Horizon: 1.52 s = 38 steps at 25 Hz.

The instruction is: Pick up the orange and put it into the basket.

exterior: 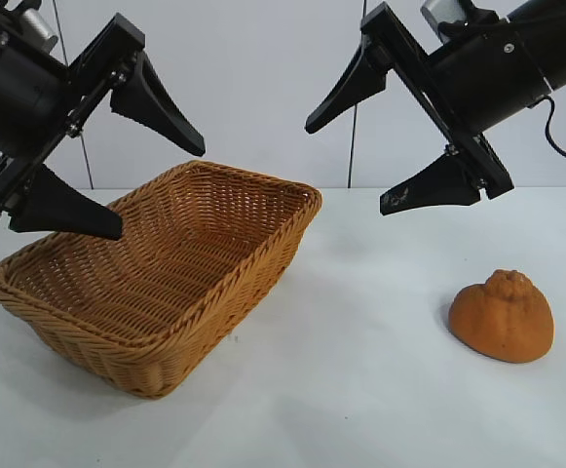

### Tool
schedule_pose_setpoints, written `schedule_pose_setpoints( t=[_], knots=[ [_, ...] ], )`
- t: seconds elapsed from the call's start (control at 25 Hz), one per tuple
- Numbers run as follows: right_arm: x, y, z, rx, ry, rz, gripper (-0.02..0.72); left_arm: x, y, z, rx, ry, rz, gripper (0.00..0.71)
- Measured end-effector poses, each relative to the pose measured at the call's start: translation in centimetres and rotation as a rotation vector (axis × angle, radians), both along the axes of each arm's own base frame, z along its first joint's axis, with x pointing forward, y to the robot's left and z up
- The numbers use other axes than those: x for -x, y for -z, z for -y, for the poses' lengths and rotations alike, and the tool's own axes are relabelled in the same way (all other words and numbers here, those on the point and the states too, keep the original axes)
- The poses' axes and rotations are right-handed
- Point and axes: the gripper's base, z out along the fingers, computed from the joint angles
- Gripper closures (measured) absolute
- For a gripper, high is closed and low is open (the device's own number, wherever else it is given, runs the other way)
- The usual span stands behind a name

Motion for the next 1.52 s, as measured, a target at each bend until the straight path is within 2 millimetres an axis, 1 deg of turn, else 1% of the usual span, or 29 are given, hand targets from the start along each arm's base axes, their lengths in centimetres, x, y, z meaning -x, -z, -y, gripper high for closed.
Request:
schedule_pose_setpoints(
  t=[1.28,1.4,1.52],
  knots=[
    [0.0,0.0,0.0,0.000,0.001,-0.001,0.052,0.0,0.0,0.0,0.000,0.000,-0.001,0.046],
    [0.0,0.0,0.0,0.000,0.001,-0.001,0.052,-0.1,-0.4,-0.9,0.012,-0.009,-0.003,0.046],
    [0.0,0.0,0.0,0.000,0.001,-0.001,0.052,0.2,-1.6,-2.3,0.001,-0.024,0.006,0.046]
  ],
)
